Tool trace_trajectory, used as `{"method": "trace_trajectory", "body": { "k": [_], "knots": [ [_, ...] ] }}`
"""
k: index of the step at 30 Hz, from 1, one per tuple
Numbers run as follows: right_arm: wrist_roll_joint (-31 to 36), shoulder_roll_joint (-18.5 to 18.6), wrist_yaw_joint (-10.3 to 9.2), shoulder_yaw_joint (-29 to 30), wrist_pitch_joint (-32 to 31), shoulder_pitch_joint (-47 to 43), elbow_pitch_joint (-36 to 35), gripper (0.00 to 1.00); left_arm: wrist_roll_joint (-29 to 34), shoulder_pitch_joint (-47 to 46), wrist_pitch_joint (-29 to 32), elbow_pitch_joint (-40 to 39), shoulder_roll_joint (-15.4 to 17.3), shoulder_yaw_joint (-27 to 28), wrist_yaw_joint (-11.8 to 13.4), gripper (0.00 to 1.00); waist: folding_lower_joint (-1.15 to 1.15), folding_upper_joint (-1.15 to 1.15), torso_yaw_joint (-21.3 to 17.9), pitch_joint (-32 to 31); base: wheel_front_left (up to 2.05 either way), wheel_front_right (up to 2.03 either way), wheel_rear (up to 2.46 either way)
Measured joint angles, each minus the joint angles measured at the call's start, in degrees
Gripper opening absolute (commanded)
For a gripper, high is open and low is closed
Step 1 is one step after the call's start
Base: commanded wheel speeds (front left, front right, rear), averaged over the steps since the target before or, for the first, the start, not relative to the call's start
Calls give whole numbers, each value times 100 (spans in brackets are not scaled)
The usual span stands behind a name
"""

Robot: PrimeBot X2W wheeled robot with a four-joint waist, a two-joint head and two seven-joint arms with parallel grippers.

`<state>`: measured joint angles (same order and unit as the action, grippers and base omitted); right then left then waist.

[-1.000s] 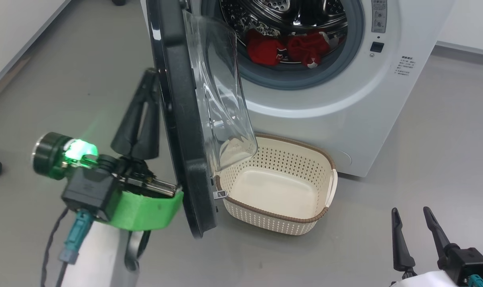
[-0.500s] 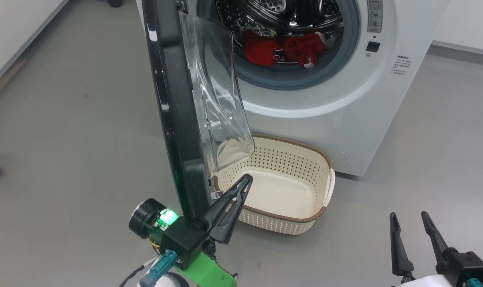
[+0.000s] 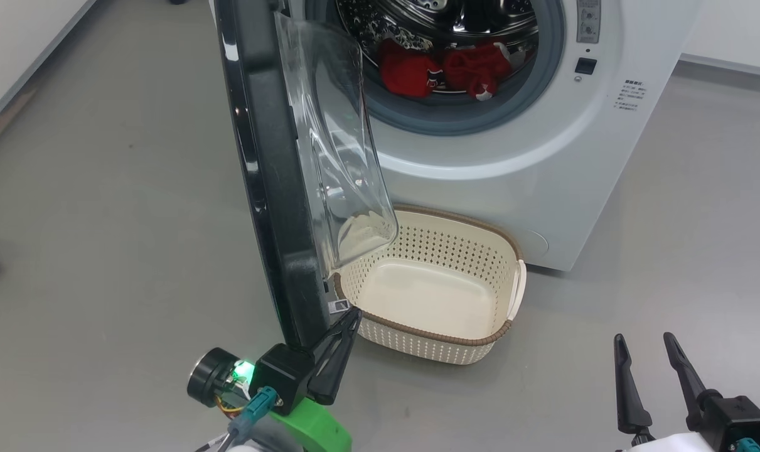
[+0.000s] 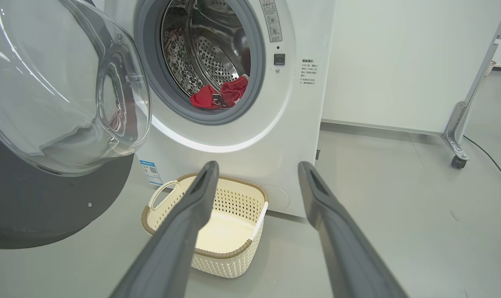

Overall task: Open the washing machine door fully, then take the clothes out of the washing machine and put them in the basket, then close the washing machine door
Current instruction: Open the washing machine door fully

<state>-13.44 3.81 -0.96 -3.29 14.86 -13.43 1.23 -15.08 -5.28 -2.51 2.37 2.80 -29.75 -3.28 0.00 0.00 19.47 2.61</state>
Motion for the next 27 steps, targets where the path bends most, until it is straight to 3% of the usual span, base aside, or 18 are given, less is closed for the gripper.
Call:
{"method": "trace_trajectory", "body": {
  "k": [10, 27],
  "knots": [
    [2, -23, 41, 62, 0, 5, 10, 100, 7, -15, 2, 307, -1, 199, 193, 0, 0, 0, -51, -17, 0, 0, 0],
    [45, -48, 89, 225, 0, 5, 9, 100, -1, -37, -68, 457, -16, 231, 304, 0, 0, 0, 80, 8, 0, 0, 0]
  ]
}}
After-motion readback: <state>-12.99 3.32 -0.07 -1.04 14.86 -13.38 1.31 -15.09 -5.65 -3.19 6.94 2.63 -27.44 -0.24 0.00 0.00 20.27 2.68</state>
